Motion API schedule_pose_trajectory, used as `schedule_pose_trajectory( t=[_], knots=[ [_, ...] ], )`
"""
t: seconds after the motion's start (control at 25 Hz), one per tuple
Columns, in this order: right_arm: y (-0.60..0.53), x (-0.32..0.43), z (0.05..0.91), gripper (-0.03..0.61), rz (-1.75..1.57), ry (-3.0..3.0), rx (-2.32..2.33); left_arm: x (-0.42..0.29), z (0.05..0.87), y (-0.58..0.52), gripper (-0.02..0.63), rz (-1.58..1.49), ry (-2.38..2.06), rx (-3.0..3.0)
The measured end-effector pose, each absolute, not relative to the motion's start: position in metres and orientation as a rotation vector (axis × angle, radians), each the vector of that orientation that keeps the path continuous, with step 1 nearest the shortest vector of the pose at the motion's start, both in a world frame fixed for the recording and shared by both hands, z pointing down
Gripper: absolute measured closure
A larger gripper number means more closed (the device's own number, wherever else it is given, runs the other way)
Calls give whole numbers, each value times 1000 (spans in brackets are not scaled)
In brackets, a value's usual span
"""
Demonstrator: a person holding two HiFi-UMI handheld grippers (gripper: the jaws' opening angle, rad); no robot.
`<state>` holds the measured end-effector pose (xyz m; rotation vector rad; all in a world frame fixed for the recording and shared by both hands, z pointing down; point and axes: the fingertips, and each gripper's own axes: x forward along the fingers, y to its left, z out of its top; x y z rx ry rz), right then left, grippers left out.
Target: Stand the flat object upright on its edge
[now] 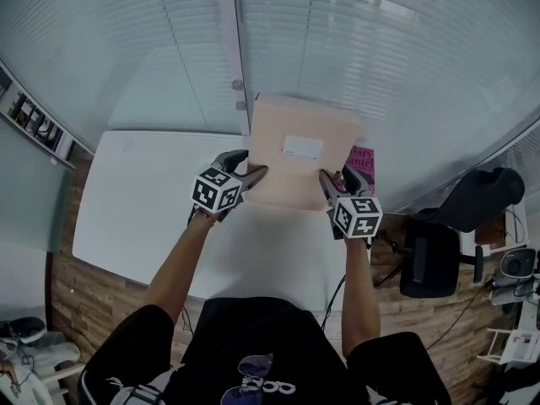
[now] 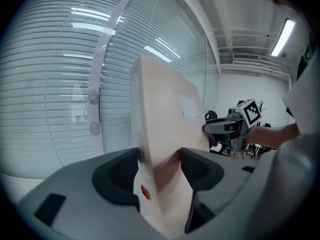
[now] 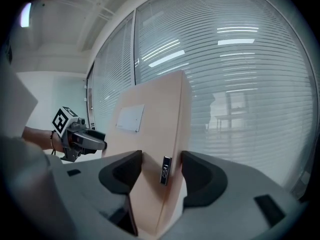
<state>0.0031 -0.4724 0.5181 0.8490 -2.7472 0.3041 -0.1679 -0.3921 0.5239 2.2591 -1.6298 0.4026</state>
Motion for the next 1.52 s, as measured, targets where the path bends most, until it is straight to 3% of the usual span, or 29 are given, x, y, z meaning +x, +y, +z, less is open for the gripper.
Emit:
schedule_pose_trajectory(
  t=[1.52],
  knots=[
    [-536,-25,520,319,145,-2704,912,-195,533,-456,344,521,-1786,2199]
  ],
)
